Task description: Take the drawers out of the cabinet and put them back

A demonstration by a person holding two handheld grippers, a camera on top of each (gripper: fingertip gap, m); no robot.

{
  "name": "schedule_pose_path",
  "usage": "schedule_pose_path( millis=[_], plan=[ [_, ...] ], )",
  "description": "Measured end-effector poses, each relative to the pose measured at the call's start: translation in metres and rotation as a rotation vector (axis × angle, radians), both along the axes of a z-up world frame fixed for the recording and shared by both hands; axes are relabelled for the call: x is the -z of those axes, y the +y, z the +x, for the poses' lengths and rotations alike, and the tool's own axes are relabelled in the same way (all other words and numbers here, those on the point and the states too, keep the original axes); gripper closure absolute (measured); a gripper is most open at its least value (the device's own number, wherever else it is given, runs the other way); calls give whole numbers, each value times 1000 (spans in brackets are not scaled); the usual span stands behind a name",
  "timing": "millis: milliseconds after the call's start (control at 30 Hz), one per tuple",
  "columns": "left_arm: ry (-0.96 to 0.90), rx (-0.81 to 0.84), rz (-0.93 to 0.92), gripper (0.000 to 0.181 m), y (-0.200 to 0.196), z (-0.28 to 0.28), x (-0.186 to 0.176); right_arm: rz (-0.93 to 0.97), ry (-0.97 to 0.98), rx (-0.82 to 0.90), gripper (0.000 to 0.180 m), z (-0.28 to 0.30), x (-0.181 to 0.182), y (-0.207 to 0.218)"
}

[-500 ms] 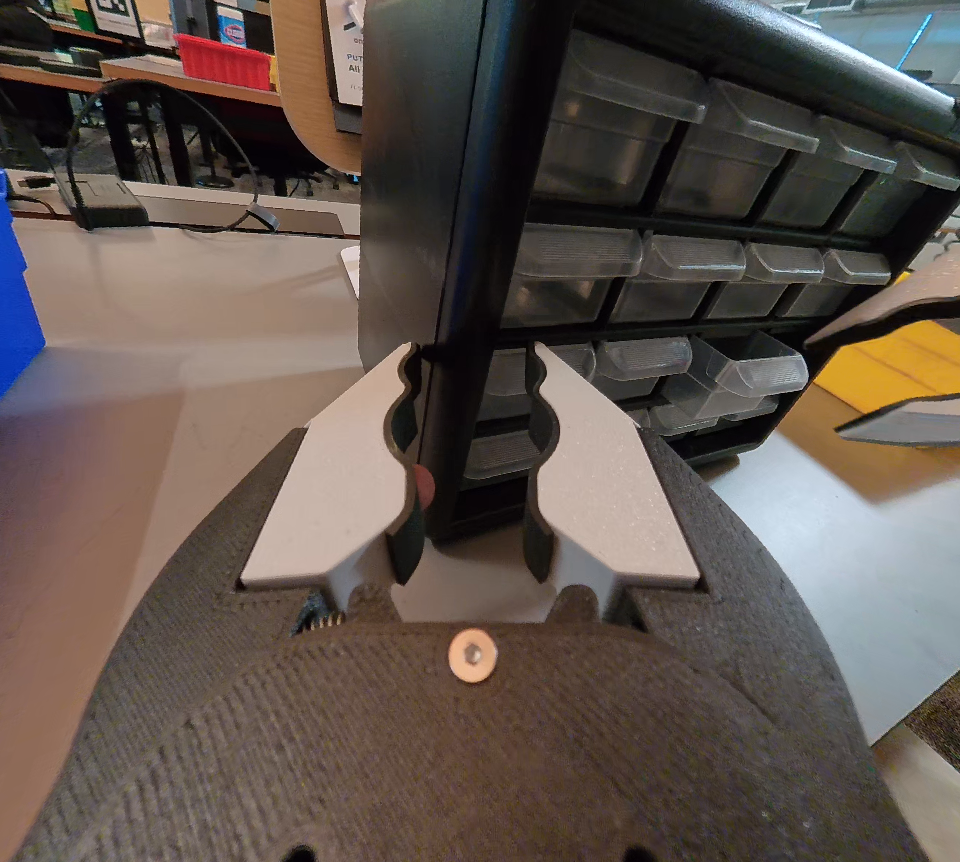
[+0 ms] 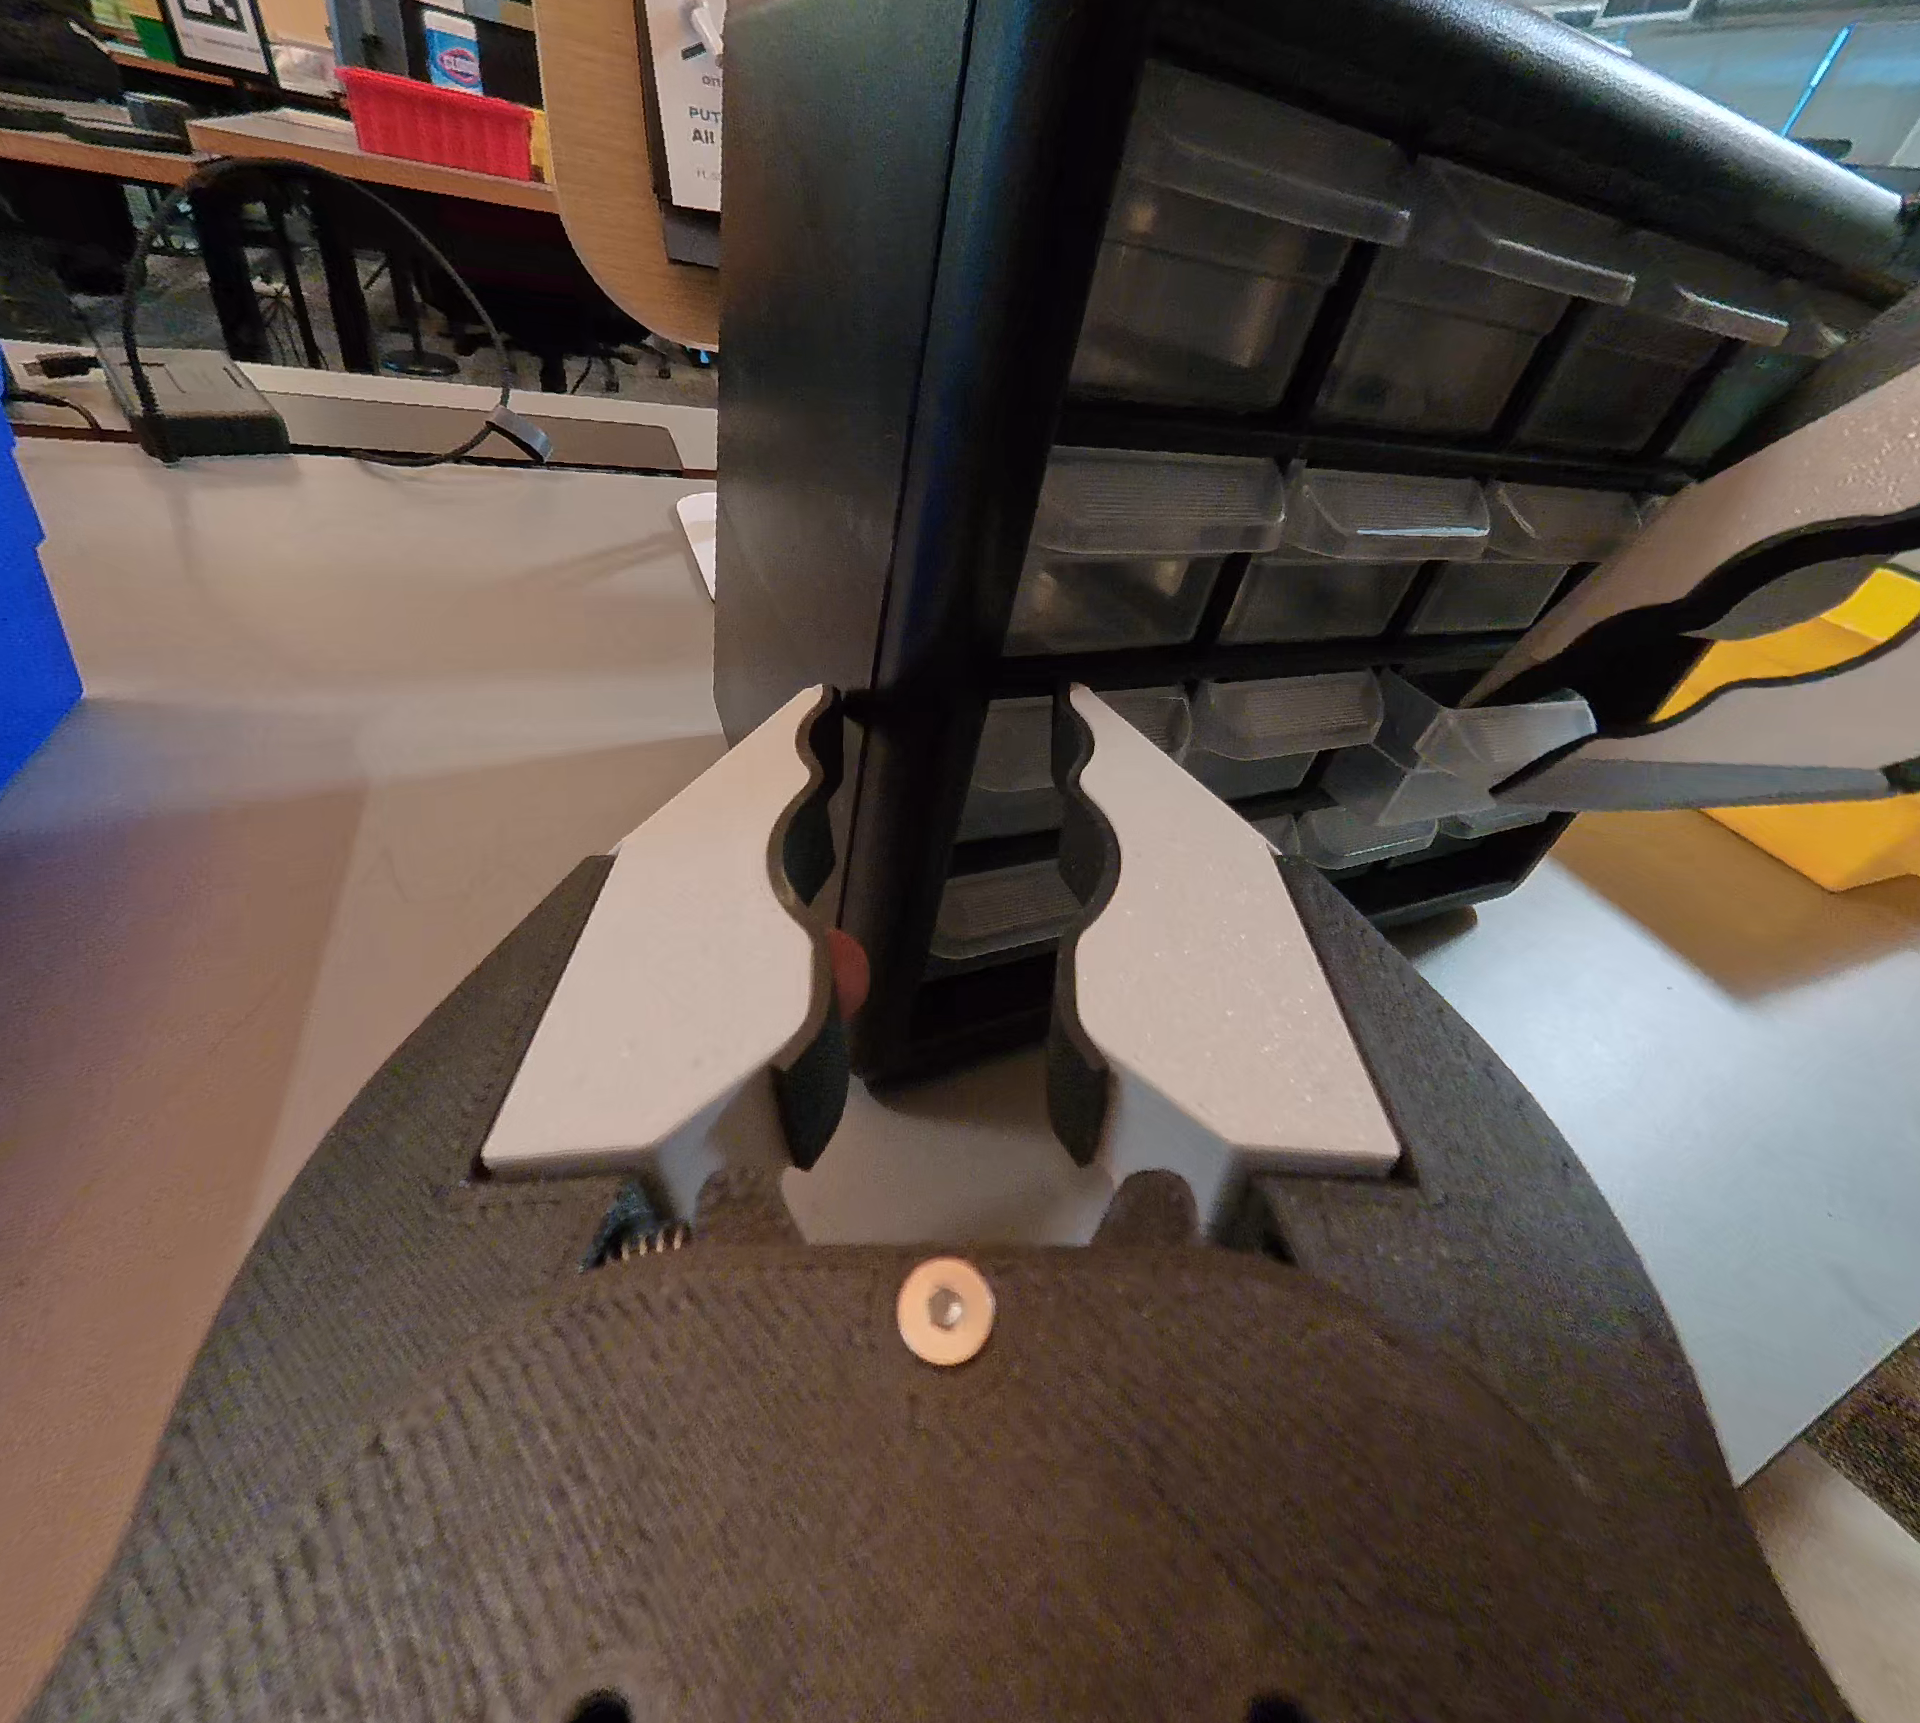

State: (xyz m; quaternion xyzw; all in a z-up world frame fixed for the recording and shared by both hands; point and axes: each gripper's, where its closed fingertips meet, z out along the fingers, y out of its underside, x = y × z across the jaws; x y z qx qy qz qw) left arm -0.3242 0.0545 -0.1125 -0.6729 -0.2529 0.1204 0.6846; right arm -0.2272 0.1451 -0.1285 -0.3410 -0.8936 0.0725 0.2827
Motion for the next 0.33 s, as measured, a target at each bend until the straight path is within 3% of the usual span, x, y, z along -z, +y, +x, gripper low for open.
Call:
schedule_pose_path(
  millis=[33, 333],
  plan=[
    [0, 0, 1, 146, 0, 0, 0, 22, 8, -11, 162, 0, 0, 0],
    [1, -3, -1, 146, 0, 0, 0, -64, -73, -37, 163, 20, 0, -8]
  ],
)
